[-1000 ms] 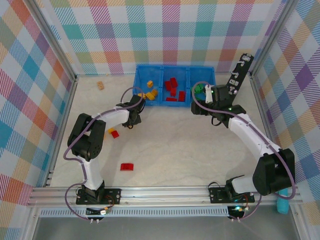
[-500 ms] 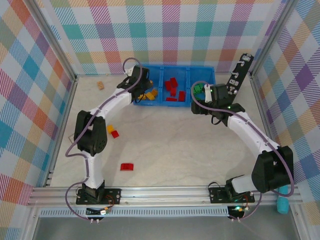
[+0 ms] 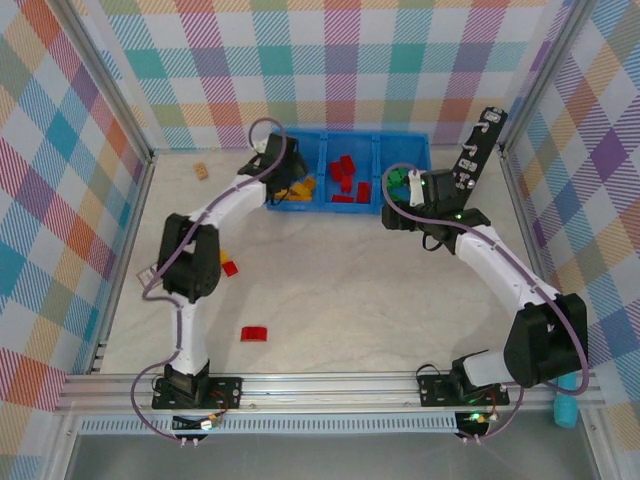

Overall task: Sort the legos into containers by color
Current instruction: Place the lego in the container, then pick up the lego from the middle-left of the table.

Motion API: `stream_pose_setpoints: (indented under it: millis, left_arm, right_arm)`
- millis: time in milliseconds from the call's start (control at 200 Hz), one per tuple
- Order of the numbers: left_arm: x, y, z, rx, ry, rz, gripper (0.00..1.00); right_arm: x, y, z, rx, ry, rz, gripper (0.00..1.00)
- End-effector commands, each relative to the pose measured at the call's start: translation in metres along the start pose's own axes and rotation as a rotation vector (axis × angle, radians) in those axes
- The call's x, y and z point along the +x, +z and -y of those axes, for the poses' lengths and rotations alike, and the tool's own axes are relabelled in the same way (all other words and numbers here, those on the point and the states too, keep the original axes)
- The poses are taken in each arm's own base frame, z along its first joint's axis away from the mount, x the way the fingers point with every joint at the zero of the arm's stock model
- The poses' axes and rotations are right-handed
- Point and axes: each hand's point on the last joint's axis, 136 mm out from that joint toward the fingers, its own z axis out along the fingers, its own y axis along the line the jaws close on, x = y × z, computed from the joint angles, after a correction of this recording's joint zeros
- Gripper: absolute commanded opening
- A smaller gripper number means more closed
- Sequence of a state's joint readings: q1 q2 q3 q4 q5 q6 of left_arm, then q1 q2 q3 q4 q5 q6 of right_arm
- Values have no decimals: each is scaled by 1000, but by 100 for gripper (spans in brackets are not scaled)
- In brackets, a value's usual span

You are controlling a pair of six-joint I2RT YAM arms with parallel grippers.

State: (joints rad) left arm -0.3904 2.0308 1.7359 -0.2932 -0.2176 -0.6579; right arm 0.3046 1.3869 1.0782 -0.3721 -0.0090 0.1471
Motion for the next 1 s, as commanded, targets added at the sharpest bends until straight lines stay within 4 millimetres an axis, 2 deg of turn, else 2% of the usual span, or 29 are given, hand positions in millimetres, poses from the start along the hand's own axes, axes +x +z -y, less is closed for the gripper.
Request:
stream_pose_setpoints:
  millis: [0,85,190,245,310,365,440,545,630,700,795,995]
  left_arm:
    - [-70,-106,7,62,40,150,65]
    - [-75,-148,-33,-41,67,171,65]
    - [-60,-191,-105,-183,52,139,66]
    - [-43,-211,-149,-278,35,106,67]
    - [-19,-232,-196,-377,14,61,74]
    - [5,-245,-227,-443,7,18,79]
    - [29,-260,-255,-497,-9,-9,84]
    - [57,-262,-277,-526,-109,-50,92]
    - [78,-250,-285,-510,-221,-99,100]
    - [91,-237,-290,-490,-341,-112,100]
    - [93,-214,-284,-419,-443,-86,100]
    - [87,-179,-286,-412,-610,-55,100]
  right_arm:
    - [7,5,-6,-40,31,0,73]
    - [10,12,-8,-55,51,-11,73]
    - [8,15,-12,-72,54,-12,73]
    - [5,14,-13,-76,44,-9,73]
    - [1,14,-14,-80,33,-7,73]
    - [-2,14,-16,-87,23,-6,73]
    - [-3,17,-20,-102,14,-11,73]
    - [-3,24,-29,-131,7,-31,73]
    - [-2,29,-38,-147,-10,-47,73]
    - [-1,32,-44,-152,-23,-52,73]
    - [0,35,-48,-158,-30,-58,73]
    - [1,39,-49,-147,-32,-62,74]
